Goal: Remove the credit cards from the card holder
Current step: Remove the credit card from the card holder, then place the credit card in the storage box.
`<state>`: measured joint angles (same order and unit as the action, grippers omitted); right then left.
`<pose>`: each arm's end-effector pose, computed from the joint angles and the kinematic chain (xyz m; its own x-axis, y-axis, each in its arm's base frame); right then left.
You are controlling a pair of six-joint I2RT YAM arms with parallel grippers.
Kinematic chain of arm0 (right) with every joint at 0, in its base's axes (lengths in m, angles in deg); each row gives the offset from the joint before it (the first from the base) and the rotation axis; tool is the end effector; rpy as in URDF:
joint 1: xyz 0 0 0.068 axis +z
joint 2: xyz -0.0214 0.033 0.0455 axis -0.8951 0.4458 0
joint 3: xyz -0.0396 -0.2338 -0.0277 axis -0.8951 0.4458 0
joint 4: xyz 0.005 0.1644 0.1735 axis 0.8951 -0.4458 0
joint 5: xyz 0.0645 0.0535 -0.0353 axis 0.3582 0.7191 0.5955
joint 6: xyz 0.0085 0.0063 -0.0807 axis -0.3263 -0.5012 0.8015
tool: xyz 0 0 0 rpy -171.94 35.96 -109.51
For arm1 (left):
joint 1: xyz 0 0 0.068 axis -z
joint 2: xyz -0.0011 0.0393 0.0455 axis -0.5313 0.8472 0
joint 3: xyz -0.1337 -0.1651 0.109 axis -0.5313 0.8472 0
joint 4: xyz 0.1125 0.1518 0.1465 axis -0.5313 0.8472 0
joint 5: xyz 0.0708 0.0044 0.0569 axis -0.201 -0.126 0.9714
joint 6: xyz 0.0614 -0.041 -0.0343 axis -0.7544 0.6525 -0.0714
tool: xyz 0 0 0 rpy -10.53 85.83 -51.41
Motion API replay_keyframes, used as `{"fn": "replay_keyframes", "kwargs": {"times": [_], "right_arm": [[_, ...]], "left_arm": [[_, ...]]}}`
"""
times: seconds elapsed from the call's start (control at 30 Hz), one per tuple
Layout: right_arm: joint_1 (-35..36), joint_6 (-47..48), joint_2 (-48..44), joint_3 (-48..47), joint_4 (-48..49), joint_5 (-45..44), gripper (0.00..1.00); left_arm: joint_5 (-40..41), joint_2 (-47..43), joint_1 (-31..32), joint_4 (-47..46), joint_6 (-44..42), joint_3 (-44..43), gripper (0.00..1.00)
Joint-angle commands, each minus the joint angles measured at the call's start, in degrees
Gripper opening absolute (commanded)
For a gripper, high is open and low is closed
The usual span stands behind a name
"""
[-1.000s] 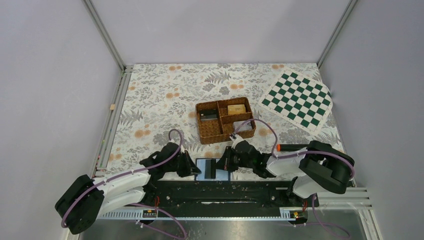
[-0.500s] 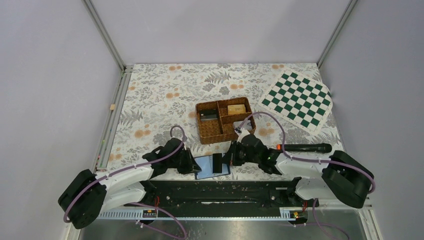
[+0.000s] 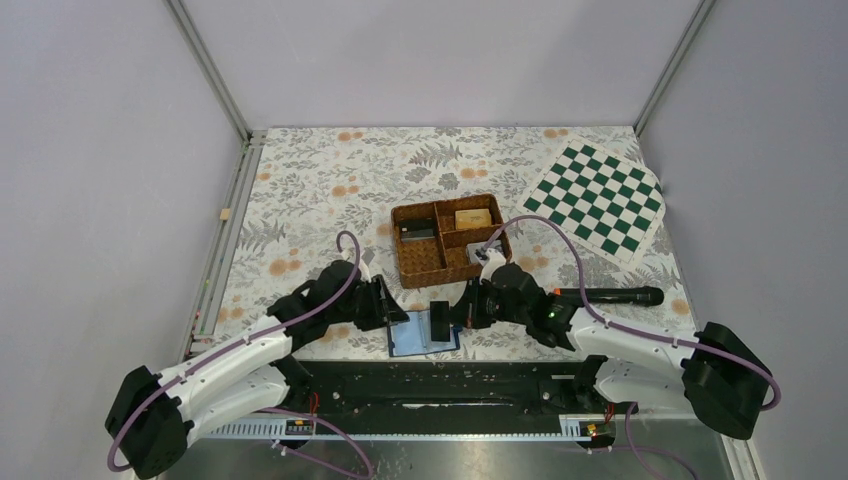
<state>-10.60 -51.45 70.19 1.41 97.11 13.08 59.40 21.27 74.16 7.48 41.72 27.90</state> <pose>0.1452 0.2109 0.1634 -0.8223 0.0859 -0.5625 -0.4056 0.6049 0.6853 0.1397 -0.1477 0.1534 -0.9256 -0.2472 -0.2866 0.0211 0.7224 -0.6911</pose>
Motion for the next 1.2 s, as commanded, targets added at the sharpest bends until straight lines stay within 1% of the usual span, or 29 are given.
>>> {"fn": "replay_keyframes", "kwargs": {"times": [0.0, 0.13, 0.27, 0.43, 0.57, 0.63, 0.7, 0.73, 0.8, 0.83, 0.87, 0.97, 1.03, 1.1, 1.13, 1.17], "right_arm": [[-0.4, 2.1, -1.7, -3.3, -1.0, 1.3, 0.0], [-0.3, 1.4, -2.0, -3.4, -0.8, 2.2, 0.0], [-0.4, -0.1, -2.3, -4.1, 0.7, 5.5, 0.0], [-0.6, -1.0, -2.7, -5.1, 4.6, 13.0, 0.0], [-0.7, 1.8, -3.5, -5.2, 7.1, 17.2, 0.0], [-0.7, 3.4, -3.9, -5.5, 7.1, 19.0, 0.0], [-0.7, 5.1, -3.1, -6.1, 7.6, 22.1, 0.0], [-0.8, 5.7, -2.5, -7.0, 7.3, 23.7, 0.0], [-0.8, 6.2, -1.6, -8.1, 6.0, 24.9, 0.0], [-0.9, 6.3, -1.4, -8.3, 5.8, 24.9, 0.0], [-0.9, 6.3, -1.5, -8.6, 5.6, 24.7, 0.0], [-1.0, 8.2, -2.7, -10.0, 2.3, 21.7, 0.07], [-1.1, 11.1, -3.8, -11.9, -2.1, 18.4, 0.16], [-1.0, 14.6, -4.7, -14.6, -6.5, 14.8, 0.22], [-1.0, 16.8, -5.1, -15.8, -8.6, 13.3, 0.27], [-1.0, 19.0, -5.6, -17.0, -11.1, 11.7, 0.36]], "left_arm": [[-1.8, -1.7, 0.1, -4.0, -5.1, -2.5, 0.39], [-6.0, -2.1, 0.1, -10.2, -5.5, -0.4, 0.42], [-10.2, -2.4, 0.1, -15.4, -5.9, 0.7, 0.47], [-12.6, -2.4, 0.1, -16.2, -8.4, -0.9, 0.54], [-13.2, -2.1, 0.1, -15.2, -9.2, -1.9, 0.55], [-14.4, -2.5, 0.0, -16.5, -8.9, -1.7, 0.54], [-17.8, -2.5, 0.0, -19.8, -8.5, -1.4, 0.51], [-18.9, -2.1, 0.0, -20.7, -8.2, -1.5, 0.45], [-20.1, -1.6, 0.0, -21.5, -7.3, -2.1, 0.26], [-20.3, -1.4, 0.0, -21.6, -6.8, -2.4, 0.19], [-20.3, -1.3, 0.0, -21.3, -6.3, -2.7, 0.13], [-19.9, -2.4, -0.1, -20.8, -3.5, -3.4, 0.0], [-18.4, -3.8, -0.2, -20.5, -0.5, -3.4, 0.0], [-17.1, -5.2, -0.2, -21.2, 3.3, -3.2, 0.0], [-16.3, -5.9, -0.4, -21.5, 5.4, -3.1, 0.0], [-15.2, -6.4, -0.4, -21.7, 7.7, -2.9, 0.0]]}}
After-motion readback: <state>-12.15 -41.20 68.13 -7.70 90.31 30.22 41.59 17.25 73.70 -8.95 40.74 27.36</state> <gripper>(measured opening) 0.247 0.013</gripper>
